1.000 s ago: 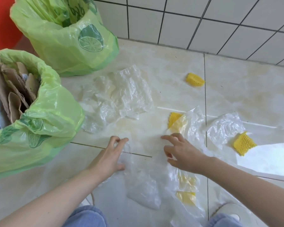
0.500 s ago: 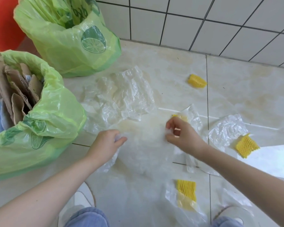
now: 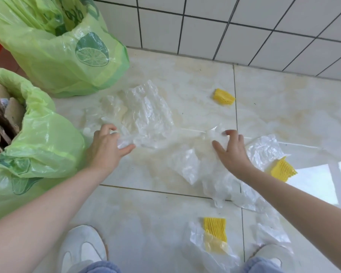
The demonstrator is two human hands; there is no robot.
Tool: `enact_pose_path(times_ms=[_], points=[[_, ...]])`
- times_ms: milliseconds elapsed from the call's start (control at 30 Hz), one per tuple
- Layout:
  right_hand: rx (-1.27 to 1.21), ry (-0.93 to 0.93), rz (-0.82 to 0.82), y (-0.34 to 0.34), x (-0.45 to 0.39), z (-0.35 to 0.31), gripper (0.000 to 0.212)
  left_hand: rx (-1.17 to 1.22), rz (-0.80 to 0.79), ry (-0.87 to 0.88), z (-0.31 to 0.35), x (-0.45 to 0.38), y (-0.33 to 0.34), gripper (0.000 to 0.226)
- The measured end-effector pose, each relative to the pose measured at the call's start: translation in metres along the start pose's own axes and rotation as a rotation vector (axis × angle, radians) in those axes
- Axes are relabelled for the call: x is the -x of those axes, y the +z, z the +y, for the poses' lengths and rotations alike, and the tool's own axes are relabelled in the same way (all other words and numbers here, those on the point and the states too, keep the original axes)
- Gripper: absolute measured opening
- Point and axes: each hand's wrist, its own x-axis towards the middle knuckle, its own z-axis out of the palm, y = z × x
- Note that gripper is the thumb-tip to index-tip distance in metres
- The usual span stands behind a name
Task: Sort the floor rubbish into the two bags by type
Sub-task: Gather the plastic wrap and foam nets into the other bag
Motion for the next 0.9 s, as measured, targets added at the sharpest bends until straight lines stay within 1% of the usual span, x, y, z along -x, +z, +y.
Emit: enact_pose_path(times_ms=[67,167,200,267,333,367,400,467,500,567,633,700,767,800,833,867,900], points=[[0.129,-0.012,-0.086,0.009,0.004,0.016,0.059,-0.063,-0.068,-0.024,-0.009,-0.001,0.003,0.042],[0.286,0.041,-0.140,0.014,0.006,0.031,0.084,-0.090,-0.172,-0.063,-0.016,-0.002,0.009,0.045],[0.314,0.062,-0.143,0.015,0.005,0.033,0.090,-0.111,-0.191,-0.064,-0.015,-0.002,0.011,0.045],[0.322,0.081,-0.134,0.015,0.003,0.035,0.092,-0.168,-0.198,-0.057,-0.013,-0.001,0.013,0.042],[0.297,0.074,-0.122,0.015,-0.001,0.034,0.085,-0.175,-0.176,-0.040,-0.010,0.001,0.016,0.029],[0.298,0.071,-0.125,0.016,-0.002,0.033,0.079,-0.146,-0.160,-0.030,-0.008,0.003,0.017,0.020],[0.315,0.070,-0.139,0.016,-0.004,0.032,0.072,-0.105,-0.157,-0.024,-0.007,0.006,0.019,0.015],[0.362,0.071,-0.188,0.018,-0.007,0.031,0.055,-0.060,-0.180,-0.007,-0.003,0.012,0.023,0.030],[0.359,0.077,-0.210,0.019,-0.008,0.030,0.046,-0.053,-0.185,0.001,-0.001,0.015,0.025,0.034],[0.300,0.082,-0.217,0.017,-0.008,0.027,0.036,-0.038,-0.176,0.006,0.005,0.021,0.025,0.030],[0.255,0.062,-0.198,0.012,-0.006,0.021,0.039,0.006,-0.151,0.002,0.010,0.023,0.023,0.023],[0.196,0.038,-0.170,0.005,-0.003,0.015,0.043,0.073,-0.118,-0.039,0.014,0.021,0.019,0.026],[0.115,0.006,-0.155,-0.002,0.000,0.007,0.045,0.146,-0.057,-0.067,0.017,0.014,0.013,0.033],[0.090,-0.015,-0.161,-0.004,0.002,0.003,0.043,0.175,-0.029,-0.086,0.015,0.008,0.011,0.040],[0.085,-0.043,-0.176,-0.006,0.004,-0.001,0.039,0.191,-0.012,-0.110,0.014,0.001,0.009,0.049],[0.101,-0.082,-0.195,-0.007,0.005,-0.004,0.037,0.183,-0.002,-0.128,0.011,-0.006,0.006,0.053],[0.124,-0.135,-0.217,-0.006,0.006,-0.006,0.038,0.148,0.011,-0.129,0.009,-0.013,0.005,0.048]])
